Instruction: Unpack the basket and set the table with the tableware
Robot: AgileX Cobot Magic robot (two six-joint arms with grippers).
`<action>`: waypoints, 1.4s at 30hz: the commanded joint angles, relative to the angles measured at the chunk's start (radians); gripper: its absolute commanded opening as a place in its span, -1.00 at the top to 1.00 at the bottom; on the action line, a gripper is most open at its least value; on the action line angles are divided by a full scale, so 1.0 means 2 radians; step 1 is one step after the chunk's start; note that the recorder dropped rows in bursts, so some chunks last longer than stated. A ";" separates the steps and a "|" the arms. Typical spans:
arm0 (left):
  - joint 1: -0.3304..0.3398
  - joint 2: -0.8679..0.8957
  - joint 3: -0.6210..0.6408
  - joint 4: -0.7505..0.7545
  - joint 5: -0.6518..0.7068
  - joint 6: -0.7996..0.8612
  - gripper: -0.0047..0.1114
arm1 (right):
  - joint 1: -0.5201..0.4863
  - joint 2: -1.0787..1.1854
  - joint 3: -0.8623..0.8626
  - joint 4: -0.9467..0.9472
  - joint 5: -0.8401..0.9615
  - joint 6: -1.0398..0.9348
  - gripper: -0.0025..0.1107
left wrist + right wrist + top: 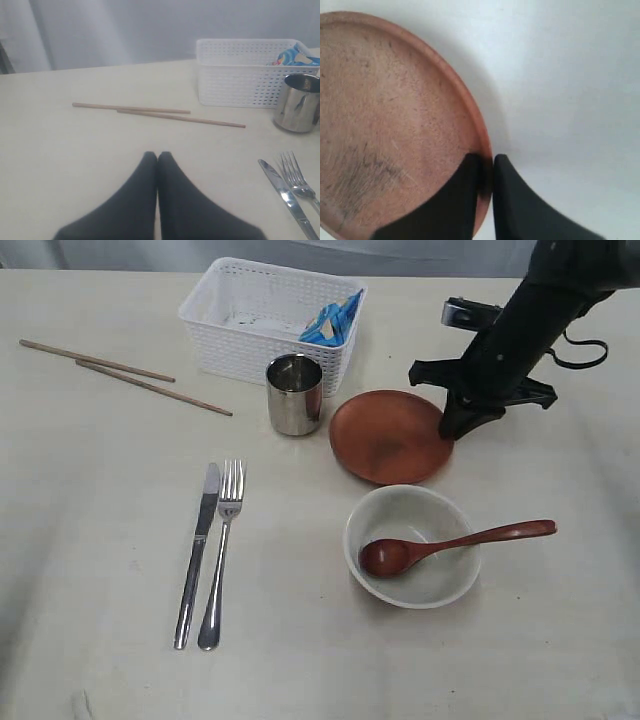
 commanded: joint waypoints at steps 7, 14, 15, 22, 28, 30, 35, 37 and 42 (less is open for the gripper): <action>0.001 -0.003 0.001 -0.001 -0.004 0.000 0.92 | -0.001 -0.004 -0.013 -0.019 -0.036 0.005 0.96; 0.001 -0.003 0.001 -0.001 -0.004 0.000 0.92 | -0.001 -0.004 -0.046 -0.019 -0.012 -0.002 0.96; 0.001 -0.003 0.001 -0.001 -0.004 0.000 0.92 | -0.001 -0.004 -0.047 -0.019 -0.005 -0.002 0.96; 0.001 -0.003 0.001 -0.001 -0.004 0.000 0.92 | -0.001 -0.001 -0.047 -0.061 0.028 0.011 0.96; 0.001 -0.003 0.001 -0.001 -0.004 0.000 0.92 | -0.001 -0.001 -0.047 -0.060 0.031 0.011 0.44; 0.001 -0.003 0.001 -0.001 -0.004 0.000 0.92 | -0.001 -0.001 -0.047 -0.060 0.031 0.011 0.21; 0.001 -0.003 0.001 -0.001 -0.004 0.000 0.92 | 0.000 -0.003 -0.080 -0.053 0.057 0.008 0.16; 0.001 -0.003 0.001 -0.001 -0.004 0.000 0.92 | 0.007 -0.008 -0.102 -0.041 0.073 -0.003 0.16; 0.001 -0.003 0.001 -0.001 -0.004 0.000 0.92 | 0.047 -0.018 -0.168 -0.003 0.124 -0.011 0.16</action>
